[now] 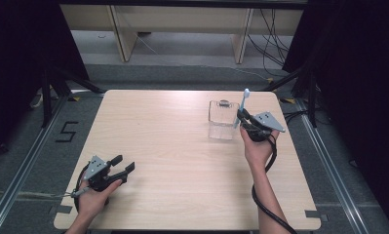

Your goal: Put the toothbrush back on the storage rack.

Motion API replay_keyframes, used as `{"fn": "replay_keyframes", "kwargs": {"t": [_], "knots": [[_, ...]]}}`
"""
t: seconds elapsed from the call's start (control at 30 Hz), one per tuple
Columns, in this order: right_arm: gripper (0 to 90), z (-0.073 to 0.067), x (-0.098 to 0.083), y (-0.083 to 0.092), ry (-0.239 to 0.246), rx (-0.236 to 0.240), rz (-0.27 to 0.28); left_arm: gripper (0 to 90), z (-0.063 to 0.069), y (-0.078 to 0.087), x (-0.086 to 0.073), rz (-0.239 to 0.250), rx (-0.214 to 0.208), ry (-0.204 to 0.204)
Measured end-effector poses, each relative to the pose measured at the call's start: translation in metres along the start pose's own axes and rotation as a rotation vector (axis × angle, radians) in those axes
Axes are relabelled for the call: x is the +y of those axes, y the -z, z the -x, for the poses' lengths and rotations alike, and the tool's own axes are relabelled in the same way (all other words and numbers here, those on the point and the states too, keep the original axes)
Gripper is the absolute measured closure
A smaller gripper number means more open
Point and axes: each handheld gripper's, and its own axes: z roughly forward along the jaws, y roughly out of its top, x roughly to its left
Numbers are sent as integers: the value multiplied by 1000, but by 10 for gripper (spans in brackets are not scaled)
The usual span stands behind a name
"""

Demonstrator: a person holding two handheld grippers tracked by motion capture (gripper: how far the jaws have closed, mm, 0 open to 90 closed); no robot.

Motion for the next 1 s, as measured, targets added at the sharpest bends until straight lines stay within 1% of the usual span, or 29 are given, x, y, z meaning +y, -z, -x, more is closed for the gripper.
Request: {"fn": "replay_keyframes", "kwargs": {"t": [0.03, 0.07, 0.1, 0.13, 0.17, 0.2, 0.27, 0.3, 0.33, 0.5, 0.53, 0.57, 0.6, 0.63, 0.67, 0.73, 0.8, 0.83, 0.9, 1.0], "knots": [[787, 0, 0, 0, 0, 4, 0, 360, 0, 0, 0, 0, 0, 0], [787, 0, -1, 1, 7, -5, -7, 360, 0, 0, 0, 0, 0, 0], [787, 0, -2, 0, -3, 6, -7, 360, 0, 0, 0, 0, 0, -1], [787, 0, -2, -1, 2, 6, 3, 360, 0, 0, 0, 0, 0, 0], [787, -1, -3, 0, -15, -5, -9, 360, 0, 0, 0, 0, 0, 0], [787, -2, -3, 1, -24, -6, -14, 360, 0, 0, 0, 0, 0, 0], [787, -2, -4, 1, -16, -7, -14, 360, 0, 0, 0, 0, 0, 0], [787, -1, -4, 0, 4, -5, -9, 360, 0, 0, 0, 0, 0, 0], [787, 0, -4, 0, 9, -5, -8, 360, 0, 0, 0, 0, 0, 0], [787, -2, -6, 0, -7, -3, -12, 360, 0, 0, 0, 0, 0, 1], [787, -2, -6, 0, 1, 0, -11, 360, 0, 0, 0, 0, 0, 0], [787, -1, -6, 0, 17, -6, -8, 360, 0, 0, 0, 0, 0, 0], [787, -1, -6, 1, 12, -6, -18, 360, 0, 0, 0, 0, 0, 0], [787, -2, -6, 0, -3, 3, -20, 360, 0, 0, 0, 0, 0, 1], [787, -1, -7, 0, 13, 3, -14, 360, 0, 0, 0, 0, 0, 1], [787, -1, -7, 0, 10, 3, -21, 360, 0, 0, 0, -1, 0, 2], [786, -3, -9, 0, -2, -8, -22, 360, 0, 0, 0, 0, 1, 1], [787, -1, -9, 0, 18, -8, -16, 361, 0, 0, 0, 0, 1, 0], [787, -1, -10, -1, 22, -2, -13, 361, 1, 0, 0, -1, 2, -1], [786, -2, -10, -1, 11, -3, -19, 361, 1, 0, 0, -3, 4, -2]]}}
